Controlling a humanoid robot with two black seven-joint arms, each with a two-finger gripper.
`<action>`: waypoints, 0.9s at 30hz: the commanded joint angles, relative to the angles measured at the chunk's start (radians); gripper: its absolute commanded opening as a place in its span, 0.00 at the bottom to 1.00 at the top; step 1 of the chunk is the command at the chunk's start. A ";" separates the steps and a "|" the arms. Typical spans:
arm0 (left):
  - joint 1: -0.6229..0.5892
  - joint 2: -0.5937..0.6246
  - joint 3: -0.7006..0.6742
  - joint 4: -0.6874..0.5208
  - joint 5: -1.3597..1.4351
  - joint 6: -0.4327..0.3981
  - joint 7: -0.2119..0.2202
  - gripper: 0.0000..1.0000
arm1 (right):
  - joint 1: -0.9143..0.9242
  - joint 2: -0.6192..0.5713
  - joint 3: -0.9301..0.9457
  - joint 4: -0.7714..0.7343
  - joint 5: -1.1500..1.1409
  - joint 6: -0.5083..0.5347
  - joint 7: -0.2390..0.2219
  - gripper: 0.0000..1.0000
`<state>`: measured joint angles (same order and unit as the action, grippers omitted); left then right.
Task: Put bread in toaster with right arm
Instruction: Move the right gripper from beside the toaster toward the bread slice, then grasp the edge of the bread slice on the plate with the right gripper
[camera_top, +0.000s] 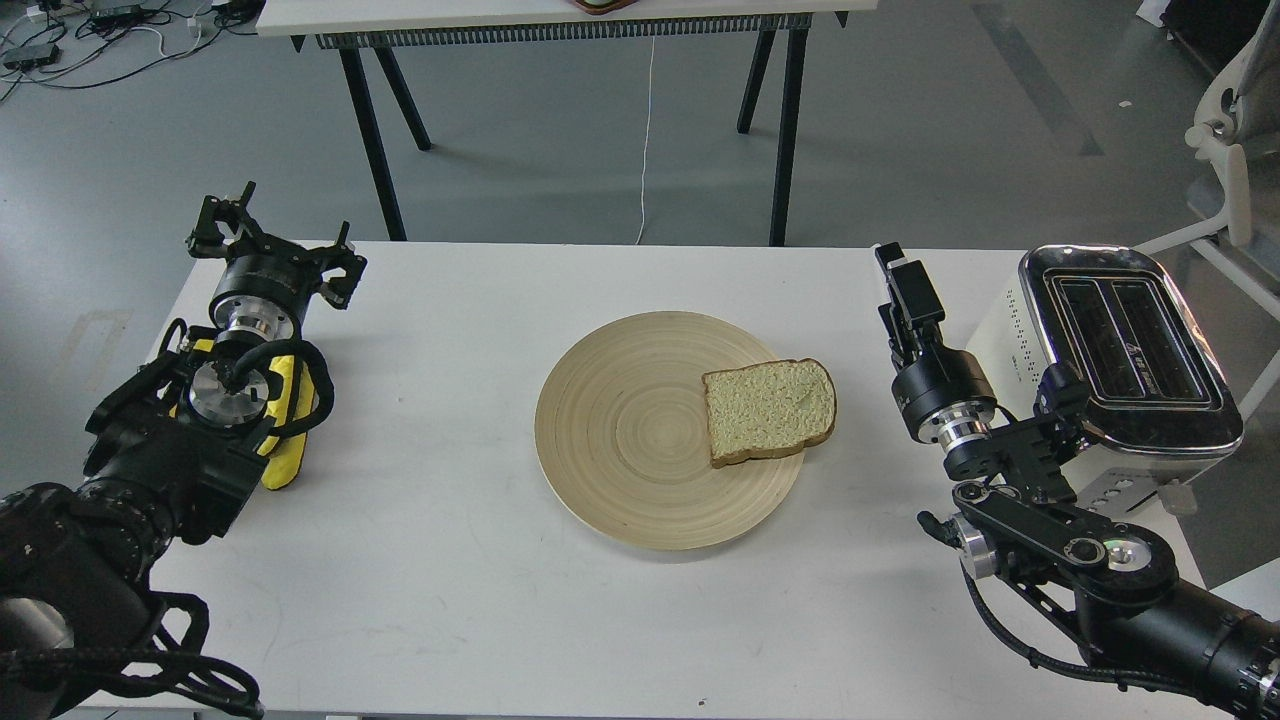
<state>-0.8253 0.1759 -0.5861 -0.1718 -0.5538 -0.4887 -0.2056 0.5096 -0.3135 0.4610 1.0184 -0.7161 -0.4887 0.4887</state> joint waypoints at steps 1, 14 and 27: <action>0.000 0.000 0.000 0.000 0.000 0.000 0.000 1.00 | -0.029 -0.001 -0.011 -0.004 0.000 0.000 0.000 0.96; 0.000 0.000 0.000 0.000 0.000 0.000 0.000 1.00 | -0.074 0.024 -0.067 -0.096 0.000 0.000 0.000 0.95; 0.000 0.000 0.000 0.000 0.000 0.000 0.000 1.00 | -0.068 0.132 -0.102 -0.155 -0.002 0.000 0.000 0.76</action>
<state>-0.8253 0.1759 -0.5865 -0.1718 -0.5537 -0.4887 -0.2056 0.4388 -0.1896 0.3665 0.8649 -0.7177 -0.4887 0.4887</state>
